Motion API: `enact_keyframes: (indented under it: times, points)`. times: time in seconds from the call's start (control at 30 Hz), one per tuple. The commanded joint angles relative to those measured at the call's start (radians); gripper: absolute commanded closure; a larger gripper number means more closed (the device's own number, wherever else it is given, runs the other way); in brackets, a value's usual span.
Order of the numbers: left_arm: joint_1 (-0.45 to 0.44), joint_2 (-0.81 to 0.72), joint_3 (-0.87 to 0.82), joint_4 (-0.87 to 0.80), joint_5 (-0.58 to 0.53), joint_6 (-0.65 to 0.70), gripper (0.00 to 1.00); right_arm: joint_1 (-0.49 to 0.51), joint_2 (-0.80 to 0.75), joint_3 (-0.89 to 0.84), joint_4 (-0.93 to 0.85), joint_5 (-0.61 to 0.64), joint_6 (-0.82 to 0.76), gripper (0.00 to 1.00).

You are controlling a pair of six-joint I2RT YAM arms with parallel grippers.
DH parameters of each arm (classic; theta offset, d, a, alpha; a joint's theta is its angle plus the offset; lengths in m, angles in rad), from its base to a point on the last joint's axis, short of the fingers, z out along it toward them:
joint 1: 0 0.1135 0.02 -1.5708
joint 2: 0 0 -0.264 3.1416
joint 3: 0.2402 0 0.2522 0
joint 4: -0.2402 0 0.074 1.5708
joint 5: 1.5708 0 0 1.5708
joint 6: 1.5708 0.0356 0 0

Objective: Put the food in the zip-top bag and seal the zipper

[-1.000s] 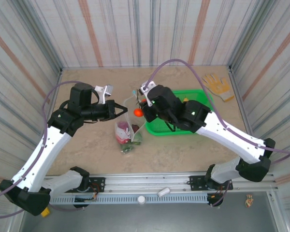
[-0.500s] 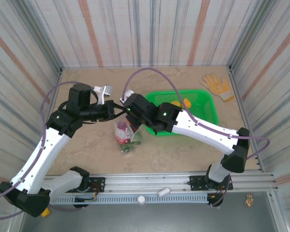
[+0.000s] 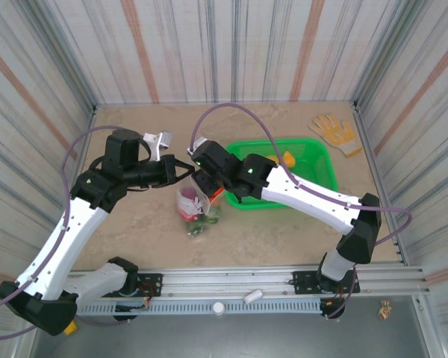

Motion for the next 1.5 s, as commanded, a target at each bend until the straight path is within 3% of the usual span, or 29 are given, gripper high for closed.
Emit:
enact_keyframes:
  times: [0.0, 0.13, 0.4, 0.7, 1.03, 1.47]
  points:
    - [-0.002, -0.016, 0.008, 0.012, 0.020, 0.002, 1.00, -0.012, -0.056, -0.004, 0.016, -0.033, 0.034, 0.34]
    - [-0.001, -0.016, 0.010, 0.006, 0.016, 0.006, 1.00, -0.021, -0.116, 0.003, 0.024, -0.069, 0.041, 0.40]
    - [-0.002, -0.019, 0.013, 0.001, 0.010, 0.007, 1.00, -0.083, -0.257, -0.011, 0.050, -0.150, 0.079, 0.61]
    - [-0.002, -0.023, 0.026, -0.012, -0.003, 0.013, 1.00, -0.317, -0.336, -0.167, 0.014, -0.186, 0.178, 0.60]
    - [-0.001, -0.018, 0.015, -0.011, -0.001, 0.026, 1.00, -0.545, -0.254, -0.359, 0.036, -0.233, 0.238, 0.60]
    - [0.002, -0.005, -0.010, 0.001, 0.006, 0.048, 1.00, -0.651, -0.035, -0.356, 0.134, -0.291, 0.351, 0.46]
